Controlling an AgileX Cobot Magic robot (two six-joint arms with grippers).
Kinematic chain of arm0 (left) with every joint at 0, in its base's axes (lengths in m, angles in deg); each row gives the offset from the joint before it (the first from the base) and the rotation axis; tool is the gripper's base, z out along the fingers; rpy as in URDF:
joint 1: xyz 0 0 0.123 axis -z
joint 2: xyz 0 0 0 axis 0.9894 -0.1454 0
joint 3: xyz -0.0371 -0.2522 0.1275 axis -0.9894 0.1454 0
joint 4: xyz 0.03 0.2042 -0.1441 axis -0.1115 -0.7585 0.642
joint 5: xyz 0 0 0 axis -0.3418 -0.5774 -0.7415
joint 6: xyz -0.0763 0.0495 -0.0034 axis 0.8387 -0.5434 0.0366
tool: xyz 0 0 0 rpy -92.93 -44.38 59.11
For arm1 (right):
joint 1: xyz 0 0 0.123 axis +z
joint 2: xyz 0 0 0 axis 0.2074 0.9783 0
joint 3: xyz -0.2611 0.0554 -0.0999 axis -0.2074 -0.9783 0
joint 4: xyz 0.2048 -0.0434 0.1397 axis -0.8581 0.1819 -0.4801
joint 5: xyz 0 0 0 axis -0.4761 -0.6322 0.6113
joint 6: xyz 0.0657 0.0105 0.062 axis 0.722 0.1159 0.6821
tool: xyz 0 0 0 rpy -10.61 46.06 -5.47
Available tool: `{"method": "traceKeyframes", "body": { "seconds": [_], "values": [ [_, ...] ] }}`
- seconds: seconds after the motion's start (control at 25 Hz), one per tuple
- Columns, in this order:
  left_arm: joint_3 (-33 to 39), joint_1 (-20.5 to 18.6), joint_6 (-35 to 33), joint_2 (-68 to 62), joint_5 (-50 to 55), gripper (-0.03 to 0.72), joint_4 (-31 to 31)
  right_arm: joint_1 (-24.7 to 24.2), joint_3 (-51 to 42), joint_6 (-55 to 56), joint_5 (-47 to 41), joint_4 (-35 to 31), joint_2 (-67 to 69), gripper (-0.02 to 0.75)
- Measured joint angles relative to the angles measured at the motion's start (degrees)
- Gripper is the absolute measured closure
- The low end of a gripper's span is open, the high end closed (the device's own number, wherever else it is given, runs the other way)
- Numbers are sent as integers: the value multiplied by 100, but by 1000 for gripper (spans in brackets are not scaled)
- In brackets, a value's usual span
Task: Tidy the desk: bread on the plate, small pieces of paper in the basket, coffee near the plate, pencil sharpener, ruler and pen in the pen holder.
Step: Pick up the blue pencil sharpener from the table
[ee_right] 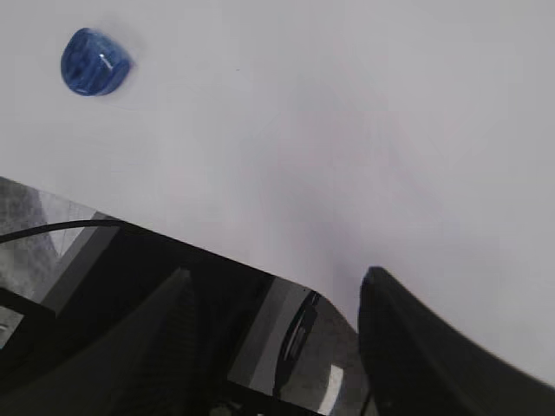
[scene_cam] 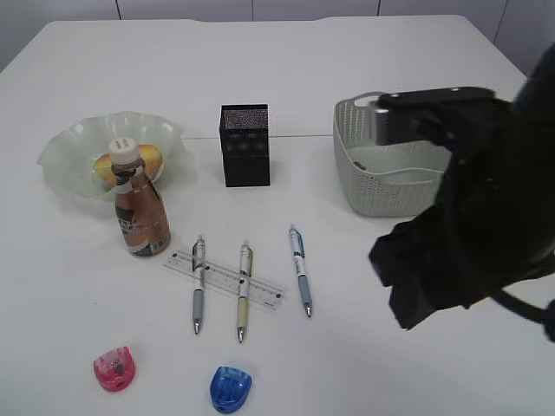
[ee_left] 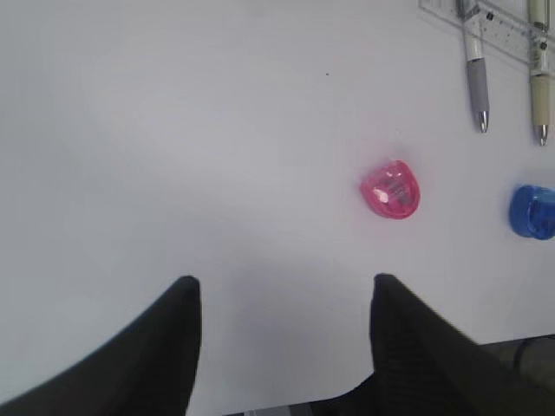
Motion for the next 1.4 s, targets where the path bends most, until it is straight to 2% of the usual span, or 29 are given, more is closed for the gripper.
{"method": "traceKeyframes", "body": {
  "seconds": [0.28,0.48,0.8,1.08,1.4],
  "values": [
    [0,0,0,0,0,244,46,818,951,154,14,-91,1181,300],
    [0,0,0,0,-8,249,63,1170,1682,534,354,-109,2211,301],
    [0,0,0,0,-8,250,72,1233,2175,1296,686,-483,3491,302],
    [0,0,0,0,-8,250,76,1233,2182,2597,1122,-557,3918,302],
    [0,0,0,0,-8,255,76,1280,2187,3103,1172,-649,4319,302]
  ]
}}
